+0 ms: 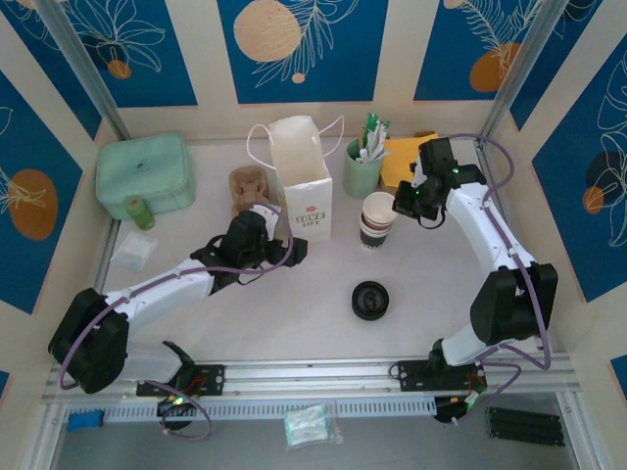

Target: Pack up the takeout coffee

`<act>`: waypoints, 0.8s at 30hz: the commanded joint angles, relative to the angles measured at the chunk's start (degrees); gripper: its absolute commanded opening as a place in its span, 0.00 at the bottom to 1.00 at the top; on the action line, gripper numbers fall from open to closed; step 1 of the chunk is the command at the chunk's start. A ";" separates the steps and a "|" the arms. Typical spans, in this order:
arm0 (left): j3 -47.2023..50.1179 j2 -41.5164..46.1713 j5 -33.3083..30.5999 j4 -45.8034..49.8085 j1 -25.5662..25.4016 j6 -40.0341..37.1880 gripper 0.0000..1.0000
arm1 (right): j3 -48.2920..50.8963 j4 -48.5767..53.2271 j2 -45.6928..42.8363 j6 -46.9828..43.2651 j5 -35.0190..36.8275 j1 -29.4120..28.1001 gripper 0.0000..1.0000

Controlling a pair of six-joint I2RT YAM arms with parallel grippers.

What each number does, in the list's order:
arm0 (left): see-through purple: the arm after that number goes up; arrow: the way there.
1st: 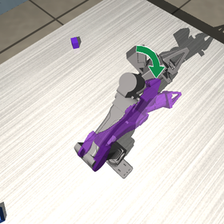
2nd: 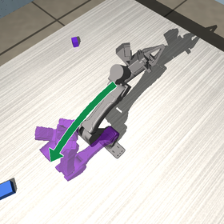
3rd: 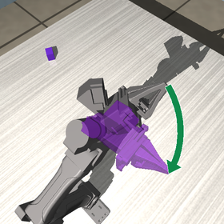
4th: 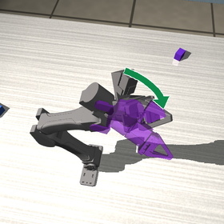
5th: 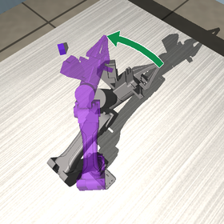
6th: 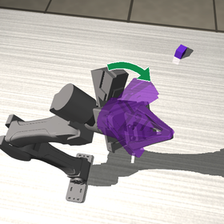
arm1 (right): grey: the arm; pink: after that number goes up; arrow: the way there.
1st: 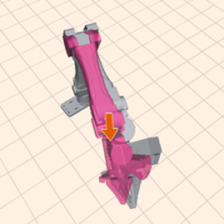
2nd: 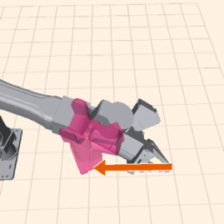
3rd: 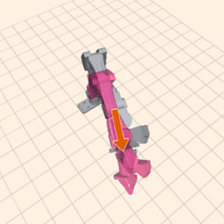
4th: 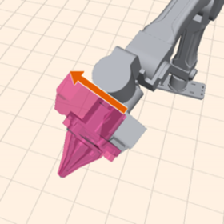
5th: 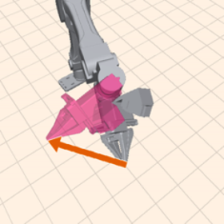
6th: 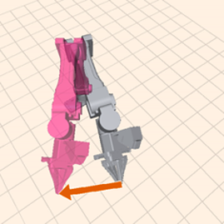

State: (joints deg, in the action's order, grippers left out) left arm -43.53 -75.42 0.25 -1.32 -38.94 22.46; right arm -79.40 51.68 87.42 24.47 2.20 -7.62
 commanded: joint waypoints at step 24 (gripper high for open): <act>-3.89 -0.87 2.21 0.39 -0.75 1.97 0.99 | 4.90 -4.82 -1.55 1.40 -6.04 1.67 0.00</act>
State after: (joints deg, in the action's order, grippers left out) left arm -45.67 -75.61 1.28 -1.06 -39.00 23.57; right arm -75.07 47.11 86.67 25.93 -2.00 -6.24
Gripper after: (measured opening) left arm 0.994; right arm 0.051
